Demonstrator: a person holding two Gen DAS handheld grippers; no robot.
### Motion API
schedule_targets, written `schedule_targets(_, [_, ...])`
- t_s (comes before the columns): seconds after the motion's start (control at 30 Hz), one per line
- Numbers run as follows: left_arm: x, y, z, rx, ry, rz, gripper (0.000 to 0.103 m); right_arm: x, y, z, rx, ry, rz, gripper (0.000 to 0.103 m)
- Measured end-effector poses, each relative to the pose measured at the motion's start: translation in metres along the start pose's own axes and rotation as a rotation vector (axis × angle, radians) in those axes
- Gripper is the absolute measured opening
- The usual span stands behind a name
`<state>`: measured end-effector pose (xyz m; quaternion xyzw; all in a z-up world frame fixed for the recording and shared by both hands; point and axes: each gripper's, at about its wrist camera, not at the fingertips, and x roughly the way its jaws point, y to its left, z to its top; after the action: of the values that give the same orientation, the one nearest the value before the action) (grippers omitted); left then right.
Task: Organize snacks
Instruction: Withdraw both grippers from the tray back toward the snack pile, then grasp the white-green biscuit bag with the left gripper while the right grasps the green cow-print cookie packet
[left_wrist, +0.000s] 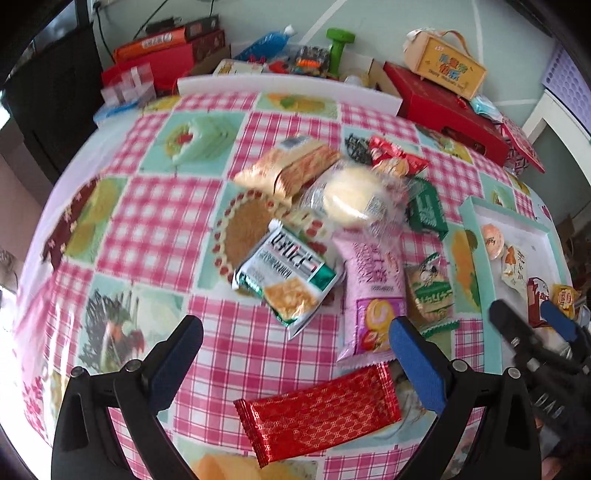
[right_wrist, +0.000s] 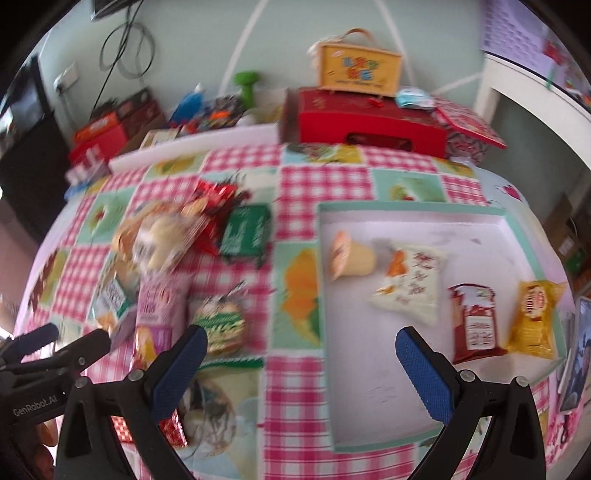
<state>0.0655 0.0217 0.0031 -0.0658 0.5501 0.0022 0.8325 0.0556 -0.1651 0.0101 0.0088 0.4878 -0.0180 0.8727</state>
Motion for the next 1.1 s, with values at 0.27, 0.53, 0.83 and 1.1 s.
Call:
schedule_targets(0.27, [0.002,0.009,0.004,-0.047,0.006,-0.014,0.100,0.016,0.010,-0.006,-0.008,0.039,0.072,0.103])
schedule_targets(0.53, [0.008,0.021,0.012,-0.076,0.009,0.002,0.100,0.016,0.008,-0.002,0.036,0.014,0.099,0.103])
schedule_targets(0.83, [0.009,0.033,0.018,-0.120,-0.001,0.000,0.100,0.014,0.006,0.000,0.084,-0.013,0.187,0.103])
schedule_targets(1.1, [0.013,0.036,0.023,-0.131,0.003,0.003,0.100,0.029,0.008,0.004,0.099,0.019,0.167,0.101])
